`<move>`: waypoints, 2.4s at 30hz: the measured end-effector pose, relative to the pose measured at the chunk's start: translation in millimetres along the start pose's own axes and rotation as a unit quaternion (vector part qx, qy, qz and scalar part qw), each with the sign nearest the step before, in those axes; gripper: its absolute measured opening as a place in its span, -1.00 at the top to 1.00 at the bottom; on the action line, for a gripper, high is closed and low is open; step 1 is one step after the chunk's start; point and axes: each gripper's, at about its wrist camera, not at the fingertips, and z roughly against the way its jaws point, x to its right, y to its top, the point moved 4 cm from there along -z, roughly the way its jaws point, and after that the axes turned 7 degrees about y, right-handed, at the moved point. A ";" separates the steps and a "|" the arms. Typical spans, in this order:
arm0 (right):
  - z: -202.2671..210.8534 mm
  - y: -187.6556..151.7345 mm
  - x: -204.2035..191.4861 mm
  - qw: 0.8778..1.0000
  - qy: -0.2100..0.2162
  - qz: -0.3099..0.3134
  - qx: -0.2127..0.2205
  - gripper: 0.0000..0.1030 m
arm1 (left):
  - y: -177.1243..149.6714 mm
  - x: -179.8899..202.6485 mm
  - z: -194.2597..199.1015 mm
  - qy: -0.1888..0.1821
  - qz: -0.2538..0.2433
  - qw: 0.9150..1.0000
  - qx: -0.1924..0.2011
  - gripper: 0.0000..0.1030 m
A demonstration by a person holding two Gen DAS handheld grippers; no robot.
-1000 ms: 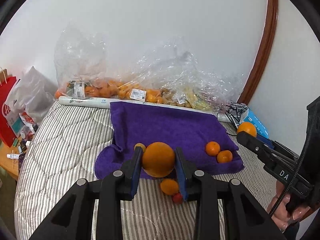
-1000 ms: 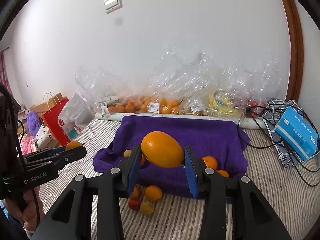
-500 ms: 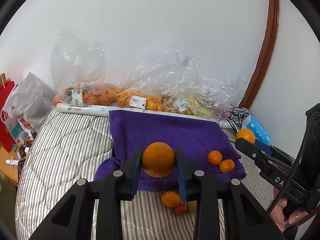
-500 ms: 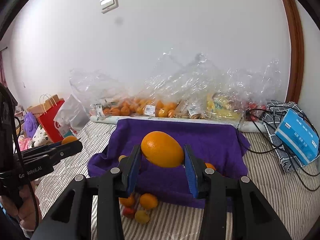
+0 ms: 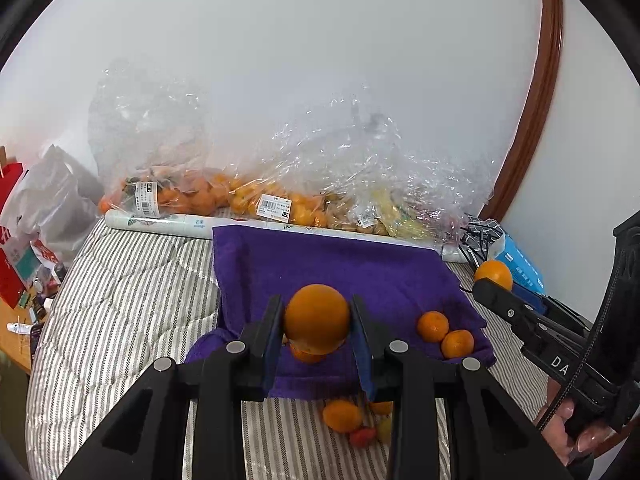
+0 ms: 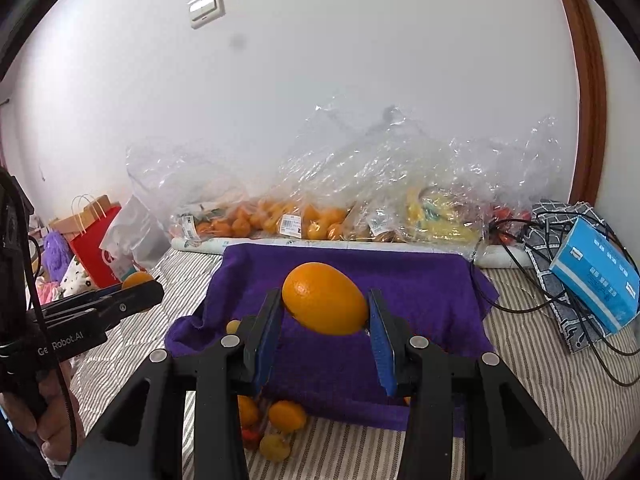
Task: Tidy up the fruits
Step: 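Lift both held fruits and carry them over the purple towel, then lower both held fruits onto the purple towel with both tools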
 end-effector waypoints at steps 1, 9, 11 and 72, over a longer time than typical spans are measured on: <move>-1.3 0.0 1.3 1.000 -0.002 -0.001 -0.001 0.19 | 0.0 0.0 -2.3 0.000 0.001 1.000 -0.001 0.41; -12.5 -0.1 8.8 1.000 -0.002 -0.012 -0.004 0.19 | -0.5 0.3 -18.7 -0.003 0.005 1.000 -0.012 0.41; -17.3 -1.1 11.2 1.000 0.000 -0.014 -0.006 0.19 | -0.9 0.2 -21.6 -0.003 0.005 1.000 -0.011 0.41; -59.8 -18.9 62.6 0.998 -0.037 -0.036 -0.028 0.19 | -8.0 -13.6 -86.0 0.000 0.039 0.998 -0.042 0.41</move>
